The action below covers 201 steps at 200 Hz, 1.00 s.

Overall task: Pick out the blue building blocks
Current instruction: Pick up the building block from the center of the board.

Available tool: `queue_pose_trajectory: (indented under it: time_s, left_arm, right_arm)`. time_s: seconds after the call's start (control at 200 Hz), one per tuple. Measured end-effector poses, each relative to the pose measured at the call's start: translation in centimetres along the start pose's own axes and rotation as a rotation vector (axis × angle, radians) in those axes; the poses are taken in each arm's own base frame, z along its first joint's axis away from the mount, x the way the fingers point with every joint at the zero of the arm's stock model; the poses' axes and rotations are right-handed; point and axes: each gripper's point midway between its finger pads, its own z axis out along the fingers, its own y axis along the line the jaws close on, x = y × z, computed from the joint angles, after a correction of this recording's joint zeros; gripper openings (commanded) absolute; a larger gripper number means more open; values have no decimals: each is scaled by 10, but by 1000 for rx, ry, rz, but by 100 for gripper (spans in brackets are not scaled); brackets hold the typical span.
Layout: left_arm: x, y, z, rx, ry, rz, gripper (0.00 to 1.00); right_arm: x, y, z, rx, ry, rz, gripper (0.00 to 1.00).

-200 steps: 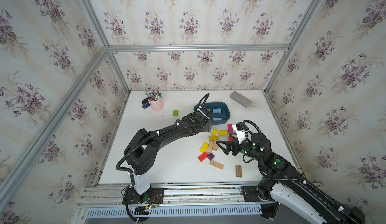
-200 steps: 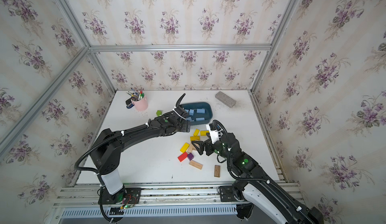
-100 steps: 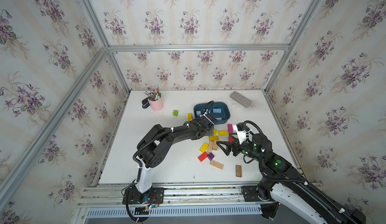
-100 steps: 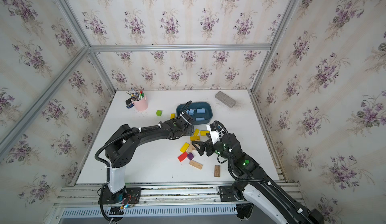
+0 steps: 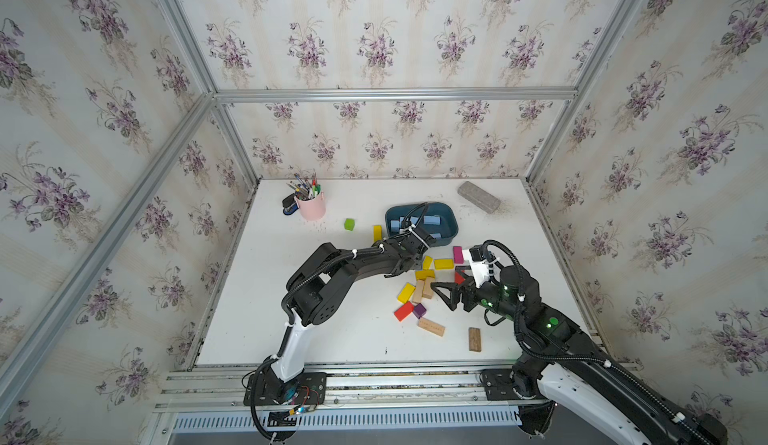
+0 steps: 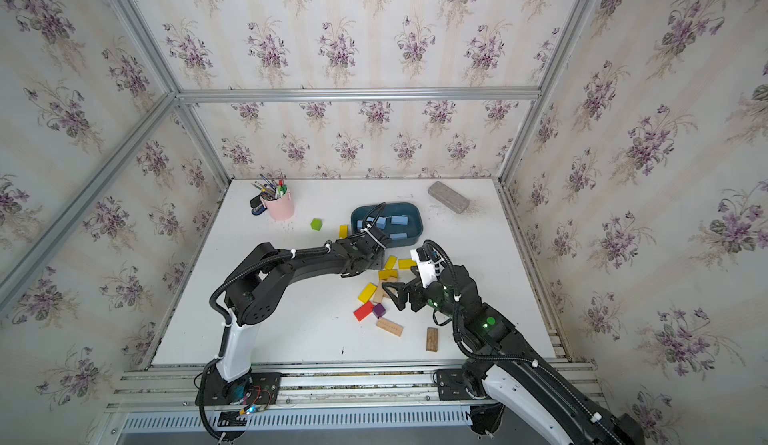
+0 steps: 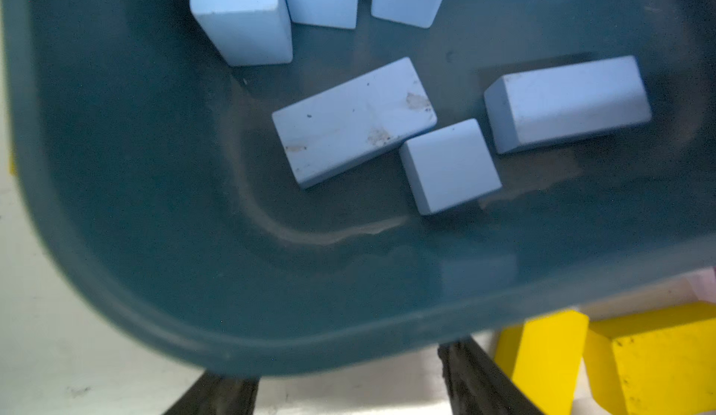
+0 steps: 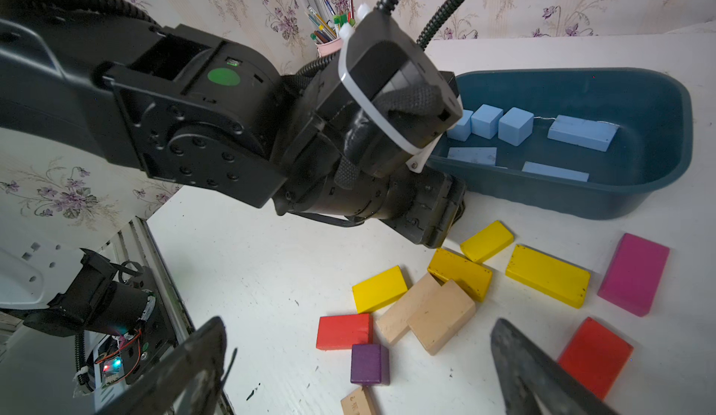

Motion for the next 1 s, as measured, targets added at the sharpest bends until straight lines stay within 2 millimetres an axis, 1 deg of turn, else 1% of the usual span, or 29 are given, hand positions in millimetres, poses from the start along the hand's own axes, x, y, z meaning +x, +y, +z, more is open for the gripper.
queue_pose_trajectory:
  time_s: [0.23, 0.285, 0.295, 0.31, 0.365, 0.5, 0.714, 0.844, 1.004]
  left_arm:
    - [0, 7, 6, -17, 5, -5, 56]
    - [0, 8, 7, -20, 4, -5, 56]
    - [0, 8, 7, -22, 4, -6, 53]
    - [0, 8, 8, -22, 3, -5, 51]
    - [-1, 10, 8, -25, 0, -9, 49]
    - [-3, 10, 9, -25, -3, -12, 38]
    - [-3, 12, 8, -21, 0, -17, 25]
    - [-2, 13, -1, -4, 4, -20, 21]
    - [-6, 16, -27, 35, -11, -41, 20]
  right_arm:
    - [2, -1, 1, 2, 8, 2, 100]
    - [3, -1, 1, 0, 9, 2, 100]
    - [3, -1, 1, 0, 9, 2, 100]
    - [3, -1, 1, 0, 9, 2, 100]
    - [3, -1, 1, 0, 9, 2, 100]
    - [3, -1, 1, 0, 9, 2, 100]
    - [3, -1, 1, 0, 9, 2, 100]
    - [2, 0, 1, -1, 9, 2, 100]
    - [3, -1, 1, 0, 9, 2, 100]
